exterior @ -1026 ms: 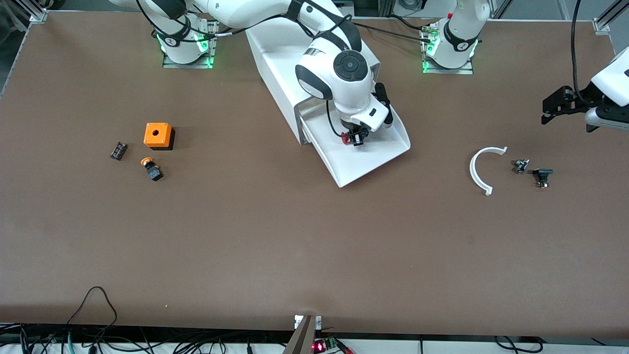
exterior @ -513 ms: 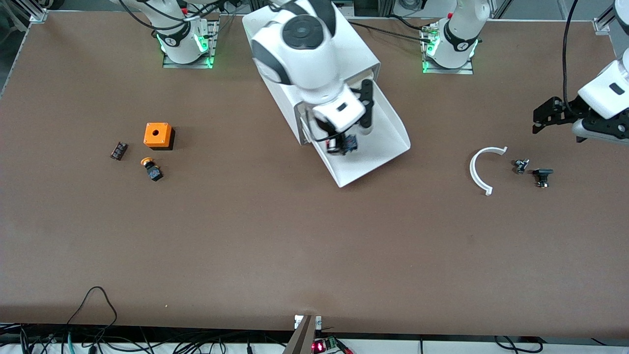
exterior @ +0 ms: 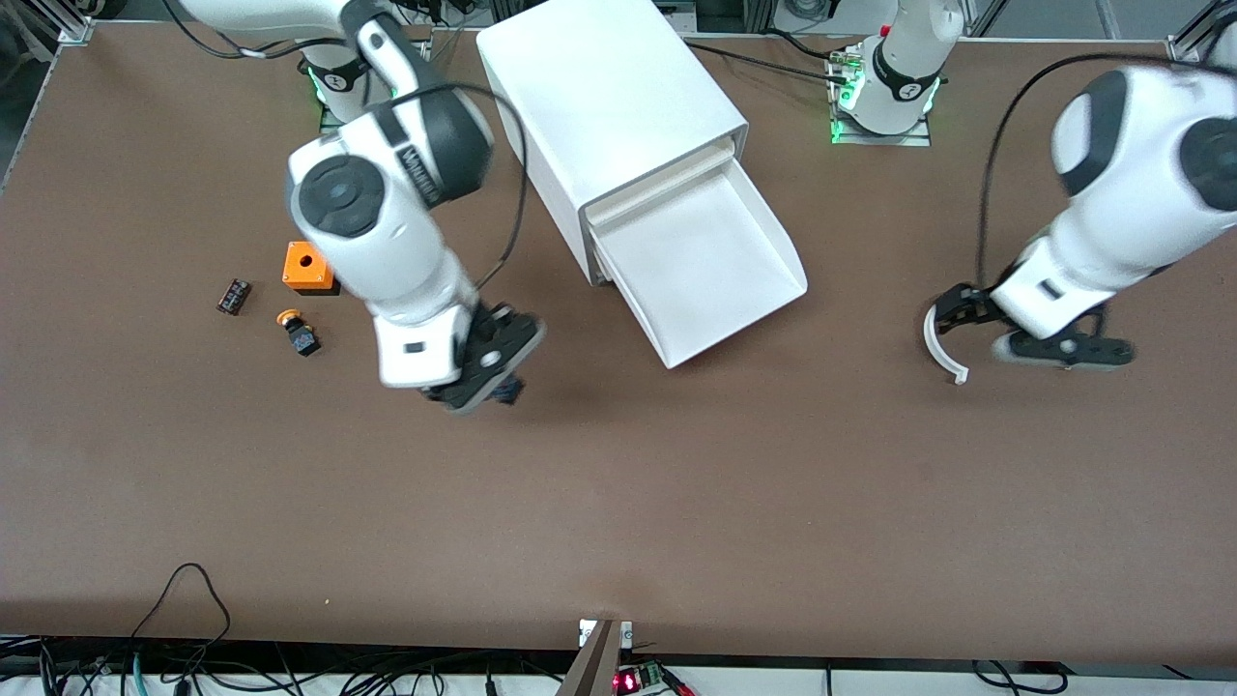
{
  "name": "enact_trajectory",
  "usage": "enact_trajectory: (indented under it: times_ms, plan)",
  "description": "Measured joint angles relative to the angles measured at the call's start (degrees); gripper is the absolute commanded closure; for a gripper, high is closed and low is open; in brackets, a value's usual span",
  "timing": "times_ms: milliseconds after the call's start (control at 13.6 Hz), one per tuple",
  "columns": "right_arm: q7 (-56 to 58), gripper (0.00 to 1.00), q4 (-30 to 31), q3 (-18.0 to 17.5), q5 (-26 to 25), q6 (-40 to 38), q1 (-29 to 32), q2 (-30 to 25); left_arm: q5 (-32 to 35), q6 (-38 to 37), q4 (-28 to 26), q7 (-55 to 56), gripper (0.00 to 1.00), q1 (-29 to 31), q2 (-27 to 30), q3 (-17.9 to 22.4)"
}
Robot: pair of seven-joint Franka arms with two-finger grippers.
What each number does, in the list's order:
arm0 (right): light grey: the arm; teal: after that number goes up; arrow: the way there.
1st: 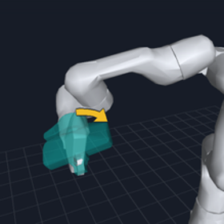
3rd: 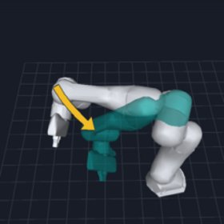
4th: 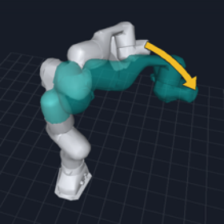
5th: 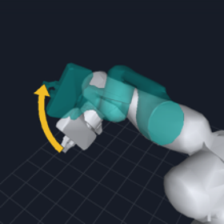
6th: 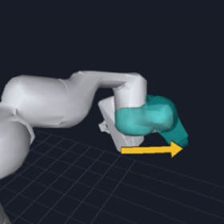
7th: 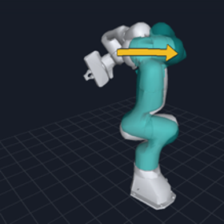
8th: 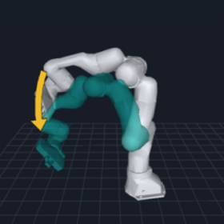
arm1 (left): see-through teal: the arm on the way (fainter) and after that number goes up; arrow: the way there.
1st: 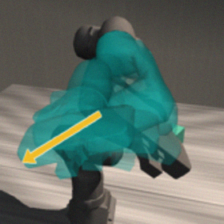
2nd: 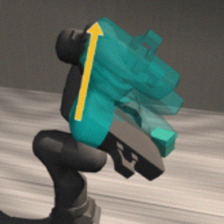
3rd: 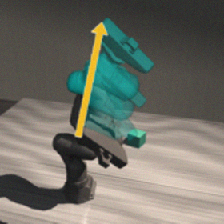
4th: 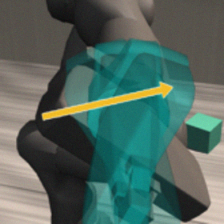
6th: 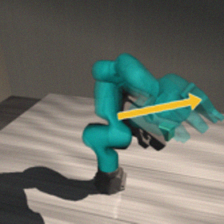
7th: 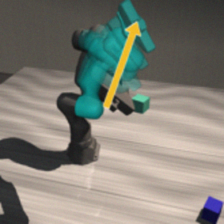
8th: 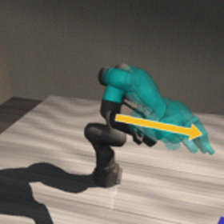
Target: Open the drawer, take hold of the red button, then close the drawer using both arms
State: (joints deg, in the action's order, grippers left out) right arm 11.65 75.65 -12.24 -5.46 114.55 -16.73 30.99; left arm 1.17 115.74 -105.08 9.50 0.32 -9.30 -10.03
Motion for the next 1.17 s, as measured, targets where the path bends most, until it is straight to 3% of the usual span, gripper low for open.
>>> enact_trajectory:
  times_ms: [220, 513, 880, 1173]
  plan:
    - [-4.5, 0.73, 9.5, 0.2, 0.0, 0.0, 6.7, -2.5, 0.0, 10.8, -5.4, 11.5, 0.00, -2.6, -3.1, -3.0]
    - [-4.8, 0.72, 20.5, 0.2, 0.0, 2.1, 14.6, -4.4, 0.0, 20.6, -9.5, 20.9, 0.00, -6.5, -7.2, -3.5]
    - [-6.4, 0.73, 37.3, 0.2, 0.0, 18.5, 15.9, -6.3, 0.0, 23.9, -9.8, 26.3, 0.00, -10.5, -12.4, -3.5]
    - [-11.6, 0.70, 45.6, 0.2, 0.0, 25.9, 16.1, -6.9, 0.0, 23.9, -10.6, 27.6, 0.00, -12.4, -13.0, -6.0]
